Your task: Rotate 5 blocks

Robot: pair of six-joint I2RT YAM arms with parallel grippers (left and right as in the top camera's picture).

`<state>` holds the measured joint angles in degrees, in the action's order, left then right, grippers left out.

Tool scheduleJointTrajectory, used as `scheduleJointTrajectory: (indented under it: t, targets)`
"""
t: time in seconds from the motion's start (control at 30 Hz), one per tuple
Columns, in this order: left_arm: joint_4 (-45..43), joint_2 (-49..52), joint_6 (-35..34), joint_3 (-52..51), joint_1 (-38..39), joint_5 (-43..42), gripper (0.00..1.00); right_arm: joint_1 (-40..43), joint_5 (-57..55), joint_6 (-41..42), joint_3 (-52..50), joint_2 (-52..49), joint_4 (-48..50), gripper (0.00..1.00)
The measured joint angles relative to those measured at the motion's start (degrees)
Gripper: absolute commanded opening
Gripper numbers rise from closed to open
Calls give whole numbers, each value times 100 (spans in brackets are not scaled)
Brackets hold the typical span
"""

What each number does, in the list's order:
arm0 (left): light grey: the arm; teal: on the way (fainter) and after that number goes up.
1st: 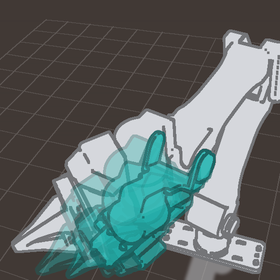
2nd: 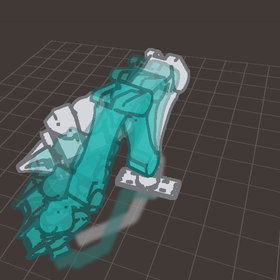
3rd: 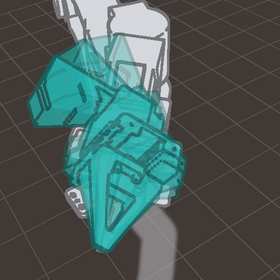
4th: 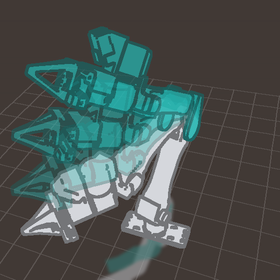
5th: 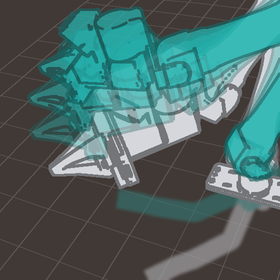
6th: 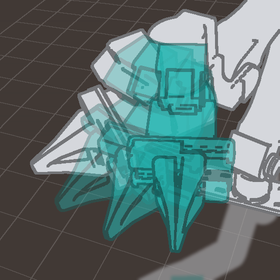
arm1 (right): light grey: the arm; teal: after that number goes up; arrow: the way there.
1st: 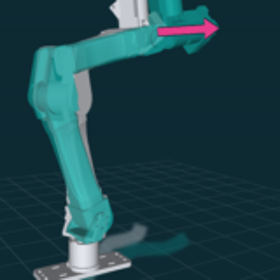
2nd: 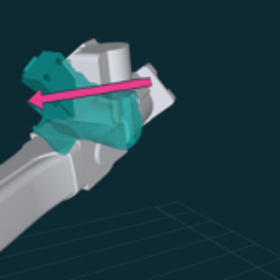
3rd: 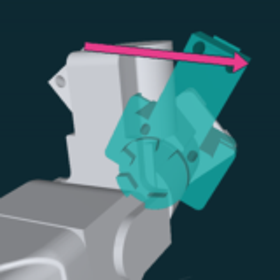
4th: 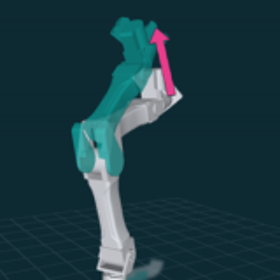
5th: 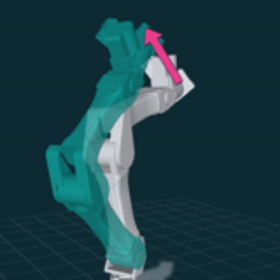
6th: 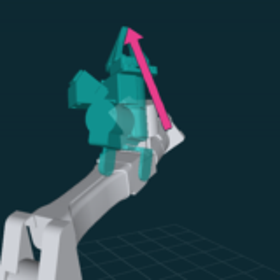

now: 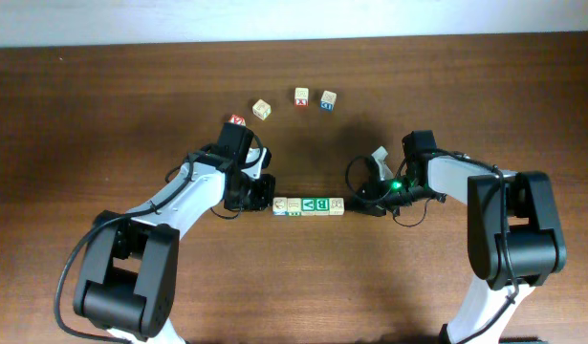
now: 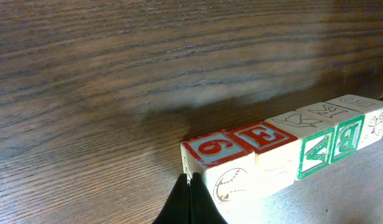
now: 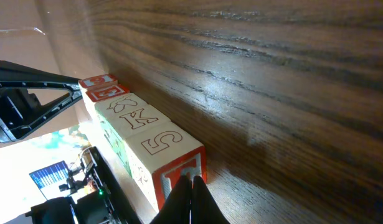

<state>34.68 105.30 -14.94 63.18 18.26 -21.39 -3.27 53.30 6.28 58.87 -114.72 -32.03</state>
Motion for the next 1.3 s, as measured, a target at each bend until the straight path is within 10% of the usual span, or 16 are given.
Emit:
scheduleJointTrajectory:
  t: [1.3]
  targets:
    - [144, 0, -48, -17, -39, 702, 0, -708, -299, 173, 415, 549, -341, 4]
